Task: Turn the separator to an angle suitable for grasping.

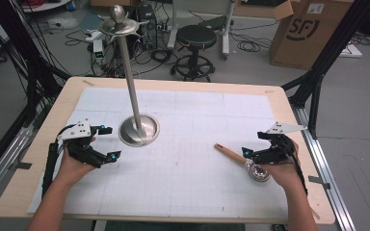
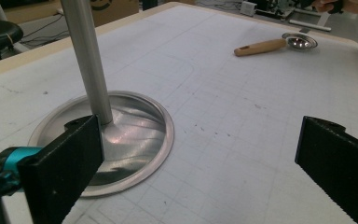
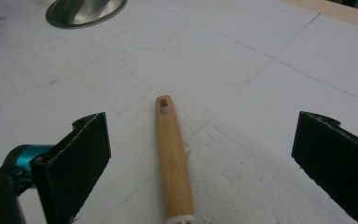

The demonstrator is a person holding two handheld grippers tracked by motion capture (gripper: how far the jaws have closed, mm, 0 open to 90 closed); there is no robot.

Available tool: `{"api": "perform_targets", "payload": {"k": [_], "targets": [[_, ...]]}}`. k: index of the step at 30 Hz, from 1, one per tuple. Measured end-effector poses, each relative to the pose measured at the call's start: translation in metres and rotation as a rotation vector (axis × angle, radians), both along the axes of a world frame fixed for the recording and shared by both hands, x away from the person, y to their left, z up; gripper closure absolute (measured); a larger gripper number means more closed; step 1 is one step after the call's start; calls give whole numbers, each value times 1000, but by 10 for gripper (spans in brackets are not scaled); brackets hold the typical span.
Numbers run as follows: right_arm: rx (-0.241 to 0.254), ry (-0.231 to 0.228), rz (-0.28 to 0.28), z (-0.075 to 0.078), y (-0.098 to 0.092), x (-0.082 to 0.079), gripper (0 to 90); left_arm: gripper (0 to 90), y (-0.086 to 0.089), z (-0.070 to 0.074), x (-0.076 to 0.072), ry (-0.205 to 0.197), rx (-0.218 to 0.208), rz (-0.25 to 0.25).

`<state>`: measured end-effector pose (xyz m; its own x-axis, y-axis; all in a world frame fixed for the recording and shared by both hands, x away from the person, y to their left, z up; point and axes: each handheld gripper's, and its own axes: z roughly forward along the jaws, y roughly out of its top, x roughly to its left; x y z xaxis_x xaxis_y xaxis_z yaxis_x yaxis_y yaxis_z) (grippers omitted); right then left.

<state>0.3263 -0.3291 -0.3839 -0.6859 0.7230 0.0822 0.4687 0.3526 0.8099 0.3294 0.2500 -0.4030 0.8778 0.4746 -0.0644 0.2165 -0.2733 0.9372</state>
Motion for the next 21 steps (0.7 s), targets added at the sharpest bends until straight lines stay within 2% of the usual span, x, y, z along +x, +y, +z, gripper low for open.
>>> {"api": "perform_targets", "payload": {"k": [2,4,5,8,10,11,12,13,14,15,21], "targets": [[-25,24,18,-2,5,3,47,17,0,0,0,1,-1,1],[-40,23,24,-2,7,3,50,17,-1,0,-1,2,1,2],[-63,22,34,-2,10,3,53,17,-1,0,-1,3,2,-1],[-74,42,44,-2,13,4,72,17,-1,0,-1,6,5,-1],[-104,56,53,-5,19,5,73,17,-1,0,-1,6,8,-3],[-104,56,53,-5,19,5,73,17,-1,0,-1,6,8,-3],[-128,69,68,-7,24,8,81,17,-1,0,-1,3,7,-4],[-128,69,68,-7,24,8,81,17,0,1,-1,-1,8,-4],[-163,85,84,-8,30,10,144,17,0,1,-1,-1,3,-5],[-163,85,84,-8,30,10,144,17,1,2,-1,-2,4,-2],[-251,157,104,-12,42,24,181,17,1,2,-2,-4,-4,-3]]}}
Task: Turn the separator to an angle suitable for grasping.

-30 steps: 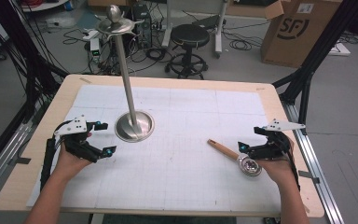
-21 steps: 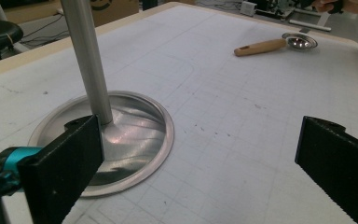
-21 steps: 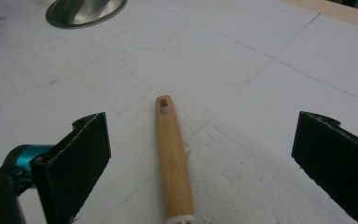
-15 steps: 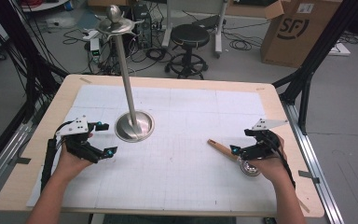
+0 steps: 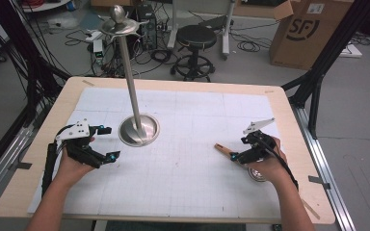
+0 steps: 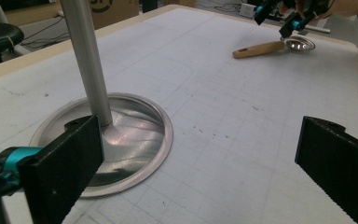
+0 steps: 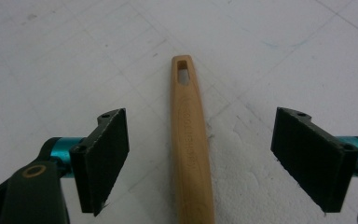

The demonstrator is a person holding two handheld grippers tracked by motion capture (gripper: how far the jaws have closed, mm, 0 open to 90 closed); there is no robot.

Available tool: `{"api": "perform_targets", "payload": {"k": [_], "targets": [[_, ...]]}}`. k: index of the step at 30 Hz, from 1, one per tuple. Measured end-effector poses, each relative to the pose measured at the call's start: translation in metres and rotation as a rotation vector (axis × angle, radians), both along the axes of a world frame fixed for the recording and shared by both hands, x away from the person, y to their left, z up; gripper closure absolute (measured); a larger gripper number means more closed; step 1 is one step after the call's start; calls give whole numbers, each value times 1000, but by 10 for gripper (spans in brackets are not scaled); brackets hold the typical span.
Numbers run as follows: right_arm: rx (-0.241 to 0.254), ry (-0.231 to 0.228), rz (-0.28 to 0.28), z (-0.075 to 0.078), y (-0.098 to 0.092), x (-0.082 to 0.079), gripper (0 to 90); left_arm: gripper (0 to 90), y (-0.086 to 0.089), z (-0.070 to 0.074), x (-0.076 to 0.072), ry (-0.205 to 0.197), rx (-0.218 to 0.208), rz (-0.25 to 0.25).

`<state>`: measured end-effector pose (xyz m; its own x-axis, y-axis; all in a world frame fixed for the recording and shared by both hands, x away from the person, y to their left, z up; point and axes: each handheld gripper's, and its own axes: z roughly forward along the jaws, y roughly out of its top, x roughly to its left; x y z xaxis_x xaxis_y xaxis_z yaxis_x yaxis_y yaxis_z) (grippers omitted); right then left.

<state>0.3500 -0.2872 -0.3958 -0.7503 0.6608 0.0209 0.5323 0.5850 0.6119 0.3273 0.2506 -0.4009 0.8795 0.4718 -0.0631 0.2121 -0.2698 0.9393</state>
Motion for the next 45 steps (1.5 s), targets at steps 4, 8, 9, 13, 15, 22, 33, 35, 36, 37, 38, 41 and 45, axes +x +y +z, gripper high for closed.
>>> {"api": "perform_targets", "payload": {"k": [4,8,9,13,15,22,33,35,36,37,38,41,45], "targets": [[-36,26,2,-1,6,4,206,17,-2,0,0,0,6,-5],[-57,42,11,-4,9,6,227,17,-2,0,0,-3,4,-6],[-68,46,9,-5,9,6,232,17,-2,0,0,-1,1,-1],[-100,76,8,-6,7,6,292,17,-2,-1,1,2,11,-6],[-102,80,7,-7,7,6,303,17,-3,-1,1,4,11,-8],[-155,88,12,-13,7,3,361,17,-5,-1,-1,1,17,-12],[-180,156,31,-19,5,1,547,17,-8,-3,0,13,35,-15],[-192,158,29,-20,5,1,569,17,-7,-3,1,14,35,-10],[-191,160,30,-20,5,1,583,17,-7,-3,1,14,35,-10],[-191,160,30,-20,5,1,583,17,-7,-4,1,16,35,-10],[-194,156,28,-20,5,1,606,17,-7,-4,1,17,37,-12],[-226,164,24,-18,6,2,659,17,-9,-4,0,17,48,-15],[-262,177,24,-17,10,3,659,17,-10,-5,0,20,57,-18]]}}
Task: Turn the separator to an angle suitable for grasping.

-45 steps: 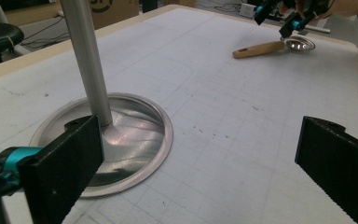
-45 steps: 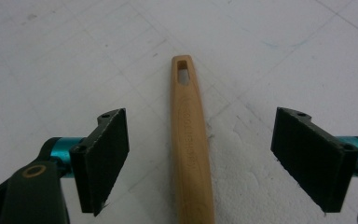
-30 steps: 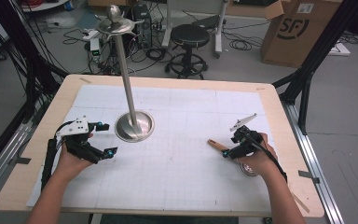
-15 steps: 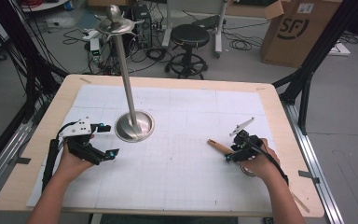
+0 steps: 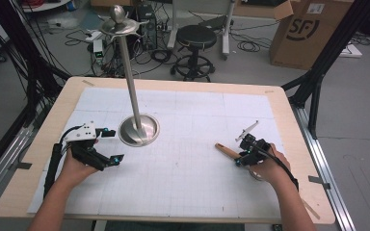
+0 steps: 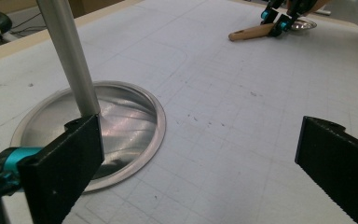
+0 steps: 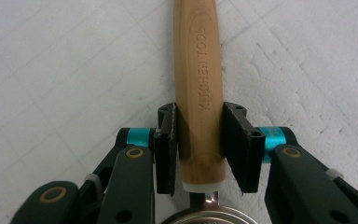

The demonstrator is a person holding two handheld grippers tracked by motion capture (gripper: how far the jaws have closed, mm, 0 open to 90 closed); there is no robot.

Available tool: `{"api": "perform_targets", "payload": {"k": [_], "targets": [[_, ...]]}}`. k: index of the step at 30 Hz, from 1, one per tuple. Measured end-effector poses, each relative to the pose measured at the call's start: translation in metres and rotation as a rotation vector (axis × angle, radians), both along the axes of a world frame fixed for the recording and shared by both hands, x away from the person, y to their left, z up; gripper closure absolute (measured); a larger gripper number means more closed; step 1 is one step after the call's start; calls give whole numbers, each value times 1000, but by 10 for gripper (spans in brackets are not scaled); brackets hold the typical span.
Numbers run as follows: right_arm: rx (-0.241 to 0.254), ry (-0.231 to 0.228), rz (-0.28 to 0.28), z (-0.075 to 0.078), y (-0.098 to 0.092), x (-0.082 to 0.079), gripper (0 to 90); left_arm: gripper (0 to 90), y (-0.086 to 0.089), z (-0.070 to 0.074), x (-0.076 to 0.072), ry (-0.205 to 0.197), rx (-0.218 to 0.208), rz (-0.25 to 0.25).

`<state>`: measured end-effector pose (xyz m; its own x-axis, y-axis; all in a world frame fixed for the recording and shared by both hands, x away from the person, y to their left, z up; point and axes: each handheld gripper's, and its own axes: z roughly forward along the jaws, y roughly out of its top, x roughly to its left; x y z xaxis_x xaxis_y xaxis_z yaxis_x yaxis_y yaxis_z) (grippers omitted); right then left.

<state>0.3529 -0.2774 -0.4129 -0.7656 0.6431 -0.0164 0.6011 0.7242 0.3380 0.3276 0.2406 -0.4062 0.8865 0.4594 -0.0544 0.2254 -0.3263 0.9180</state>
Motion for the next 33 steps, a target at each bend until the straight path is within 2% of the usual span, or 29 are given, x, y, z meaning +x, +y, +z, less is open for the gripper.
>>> {"api": "perform_targets", "payload": {"k": [4,5,9,20,27,28,29,30,31,32,33], "targets": [[-29,17,-7,1,4,3,657,17,0,1,0,-4,-3,3],[-56,29,-6,1,7,4,658,17,0,1,0,-3,-7,2],[-91,35,0,2,12,5,663,17,1,1,0,-3,-4,3],[-77,17,25,3,10,4,678,17,1,0,1,1,-3,2],[-23,3,31,4,5,4,679,17,-1,-2,1,8,9,-5],[-6,-2,25,6,4,4,679,17,-1,-1,1,6,12,-5],[55,-16,25,10,2,3,679,17,-1,-1,1,7,9,-5],[55,-16,25,10,2,3,679,17,-1,-1,1,6,7,-4],[78,-15,23,12,1,2,679,17,0,-1,1,6,4,-3],[134,-30,35,17,0,1,679,17,0,-1,1,4,3,-2],[134,-30,35,17,0,1,679,17,1,0,1,4,1,-2]]}}
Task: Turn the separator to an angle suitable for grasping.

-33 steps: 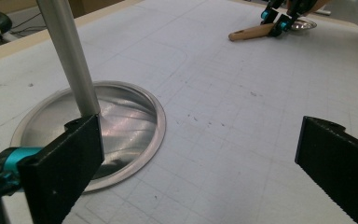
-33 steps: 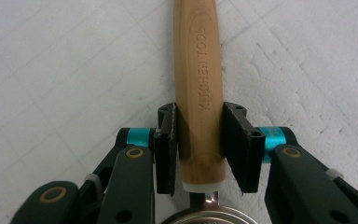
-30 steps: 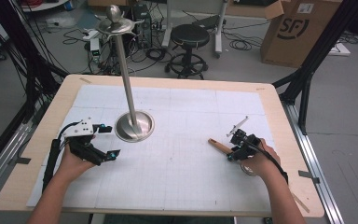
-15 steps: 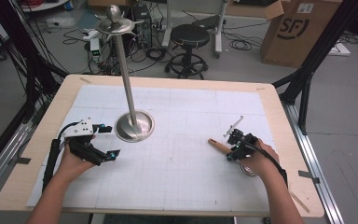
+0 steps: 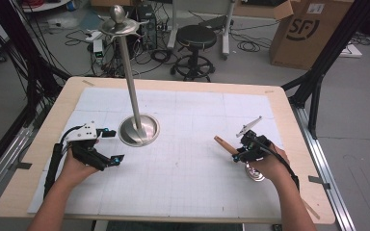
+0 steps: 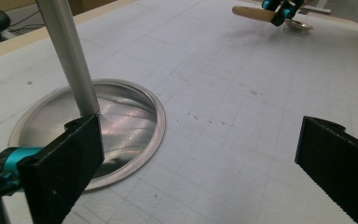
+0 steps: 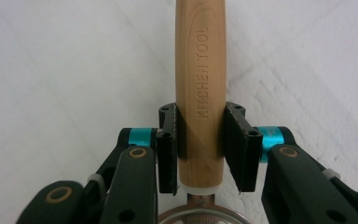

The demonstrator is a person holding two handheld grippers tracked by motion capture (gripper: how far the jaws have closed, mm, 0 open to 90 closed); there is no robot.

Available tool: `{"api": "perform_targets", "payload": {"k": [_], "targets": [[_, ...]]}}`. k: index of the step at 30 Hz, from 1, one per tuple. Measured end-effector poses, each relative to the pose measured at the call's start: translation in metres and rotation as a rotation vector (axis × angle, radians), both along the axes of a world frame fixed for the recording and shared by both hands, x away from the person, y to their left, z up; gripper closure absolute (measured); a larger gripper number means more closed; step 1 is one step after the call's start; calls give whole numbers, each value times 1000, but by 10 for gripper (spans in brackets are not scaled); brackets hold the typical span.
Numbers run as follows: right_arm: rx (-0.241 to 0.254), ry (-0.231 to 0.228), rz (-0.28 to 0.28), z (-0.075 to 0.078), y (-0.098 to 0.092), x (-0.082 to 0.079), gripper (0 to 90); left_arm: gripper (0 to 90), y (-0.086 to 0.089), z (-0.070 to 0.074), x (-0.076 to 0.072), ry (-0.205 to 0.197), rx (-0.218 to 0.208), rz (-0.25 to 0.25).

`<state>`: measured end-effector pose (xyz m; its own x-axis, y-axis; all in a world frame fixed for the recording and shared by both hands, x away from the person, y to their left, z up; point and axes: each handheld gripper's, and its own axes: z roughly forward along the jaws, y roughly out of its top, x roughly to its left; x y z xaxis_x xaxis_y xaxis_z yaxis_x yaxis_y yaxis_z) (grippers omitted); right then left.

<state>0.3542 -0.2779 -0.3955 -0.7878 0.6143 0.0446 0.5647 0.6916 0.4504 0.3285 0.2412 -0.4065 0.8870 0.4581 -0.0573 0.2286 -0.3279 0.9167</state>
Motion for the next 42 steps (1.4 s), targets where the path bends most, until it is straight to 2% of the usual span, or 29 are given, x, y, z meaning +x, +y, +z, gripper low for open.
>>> {"api": "perform_targets", "payload": {"k": [3,4,5,6,8,9,10,11,12,20,25,27,30,31,35,42], "targets": [[103,-26,9,12,-2,-2,678,17,0,1,-1,-1,0,1],[103,-26,9,12,-2,-2,678,17,0,1,-1,0,-1,0],[165,-44,21,16,-3,-2,679,17,-1,0,-1,-2,0,-2],[165,-44,21,16,-3,-2,679,17,-1,0,-1,-2,2,-3],[229,-74,25,24,-3,-3,678,17,-1,0,-1,-3,-1,-3],[229,-74,25,24,-3,-3,678,17,-1,1,-1,-2,-5,-3],[251,-88,31,27,-3,-3,679,17,0,1,-1,-3,-9,-2],[297,-104,37,33,-2,-3,678,17,1,1,0,-4,-15,-2],[311,-107,39,36,-1,-3,678,17,1,1,0,-3,-20,-3],[356,-160,79,56,14,0,678,17,1,3,-2,-7,-24,-6],[370,-178,94,64,22,1,678,17,3,4,-2,-13,-31,-5],[408,-184,112,68,26,2,678,17,3,4,-2,-10,-38,-3],[422,-190,119,71,27,3,678,17,3,4,-2,-9,-37,-3],[433,-209,127,74,29,4,677,17,3,4,-2,-10,-34,-4],[477,-219,132,80,31,4,677,17,2,3,-2,-9,-32,-8],[517,-256,156,91,35,4,677,17,5,5,-2,-13,-52,0]]}}
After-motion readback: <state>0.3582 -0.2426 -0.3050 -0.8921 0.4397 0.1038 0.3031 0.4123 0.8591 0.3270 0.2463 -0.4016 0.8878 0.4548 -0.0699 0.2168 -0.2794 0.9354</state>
